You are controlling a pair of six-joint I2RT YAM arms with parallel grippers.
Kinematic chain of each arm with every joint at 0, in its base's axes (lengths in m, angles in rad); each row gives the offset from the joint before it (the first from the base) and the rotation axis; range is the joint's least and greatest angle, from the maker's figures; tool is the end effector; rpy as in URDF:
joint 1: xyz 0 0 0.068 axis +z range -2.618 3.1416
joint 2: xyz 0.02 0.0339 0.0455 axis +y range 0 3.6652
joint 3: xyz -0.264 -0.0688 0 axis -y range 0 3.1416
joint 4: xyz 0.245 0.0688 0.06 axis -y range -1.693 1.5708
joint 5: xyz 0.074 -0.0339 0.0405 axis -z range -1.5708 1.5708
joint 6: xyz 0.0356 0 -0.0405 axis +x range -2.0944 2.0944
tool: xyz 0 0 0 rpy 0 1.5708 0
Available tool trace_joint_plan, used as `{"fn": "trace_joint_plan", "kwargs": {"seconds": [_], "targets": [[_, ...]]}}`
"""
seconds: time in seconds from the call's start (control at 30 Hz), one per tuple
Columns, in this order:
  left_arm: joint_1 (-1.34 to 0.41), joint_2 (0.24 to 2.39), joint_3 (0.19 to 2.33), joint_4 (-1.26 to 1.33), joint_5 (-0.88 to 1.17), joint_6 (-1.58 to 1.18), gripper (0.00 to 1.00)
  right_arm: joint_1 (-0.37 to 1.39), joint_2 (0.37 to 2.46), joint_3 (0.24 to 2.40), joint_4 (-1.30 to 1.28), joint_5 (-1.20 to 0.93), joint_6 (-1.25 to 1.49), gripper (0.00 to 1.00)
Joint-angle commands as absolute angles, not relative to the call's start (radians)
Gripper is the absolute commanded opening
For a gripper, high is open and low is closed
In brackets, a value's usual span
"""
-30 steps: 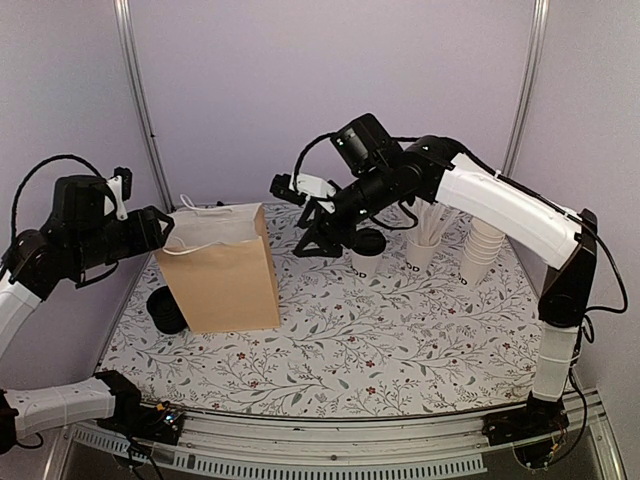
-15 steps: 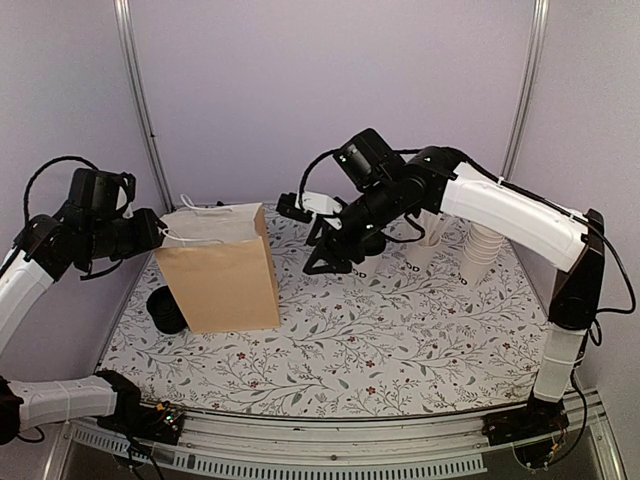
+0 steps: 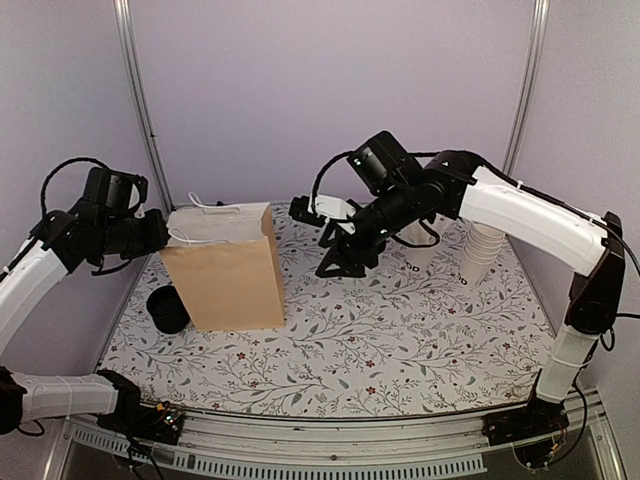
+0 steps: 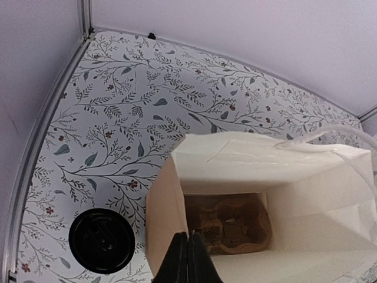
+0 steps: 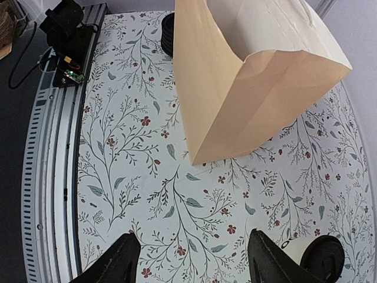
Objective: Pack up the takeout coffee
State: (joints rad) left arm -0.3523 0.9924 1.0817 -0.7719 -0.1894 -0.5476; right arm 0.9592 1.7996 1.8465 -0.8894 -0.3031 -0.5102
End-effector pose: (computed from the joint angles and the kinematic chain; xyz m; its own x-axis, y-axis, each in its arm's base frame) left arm 0.1890 -0.0623 0.3474 -0.6105 -0.3203 -0.7243 -0.1360 0.9434 -0.3026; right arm 0.2173 0.3284 0.3615 0.0634 -0.7214 -0.6896 -0.9907 0.0379 -0.1307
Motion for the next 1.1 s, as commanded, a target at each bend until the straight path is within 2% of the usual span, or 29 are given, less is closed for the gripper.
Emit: {"fn": "trace_joint_plan", "kwargs": {"seconds": [0.0, 0.23, 0.67, 0.73, 0.83, 0.9, 1.0, 1.07], "targets": [[-0.342, 0.987, 1.067, -0.722, -0.103, -0.550, 0.00, 0.966, 1.744, 1.810, -0.859, -0.267, -0.509, 0.66], [-0.430, 0.951, 1.020, -0.627, 0.040, -0.637, 0.00, 0.963, 1.683, 1.752, -0.836, -0.209, -0.521, 0.67], [-0.736, 0.985, 1.010, -0.547, -0.069, -0.833, 0.00, 0.868, 1.578, 1.737, -0.847, -0.248, -0.528, 0.68], [-0.755, 0.996, 1.004, -0.531, -0.063, -0.851, 0.06, 0.861, 1.564, 1.727, -0.847, -0.263, -0.529, 0.69], [-0.782, 1.029, 1.013, -0.531, -0.060, -0.851, 0.22, 0.861, 1.562, 1.731, -0.852, -0.288, -0.530, 0.69], [-0.795, 1.041, 1.043, -0.561, -0.068, -0.827, 0.29, 0.860, 1.578, 1.750, -0.864, -0.309, -0.528, 0.69], [-0.796, 1.044, 1.163, -0.645, -0.113, -0.670, 0.36, 0.861, 1.601, 1.769, -0.876, -0.329, -0.523, 0.69], [-0.796, 1.039, 1.233, -0.707, -0.153, -0.457, 0.50, 0.861, 1.597, 1.765, -0.877, -0.329, -0.528, 0.69]]}}
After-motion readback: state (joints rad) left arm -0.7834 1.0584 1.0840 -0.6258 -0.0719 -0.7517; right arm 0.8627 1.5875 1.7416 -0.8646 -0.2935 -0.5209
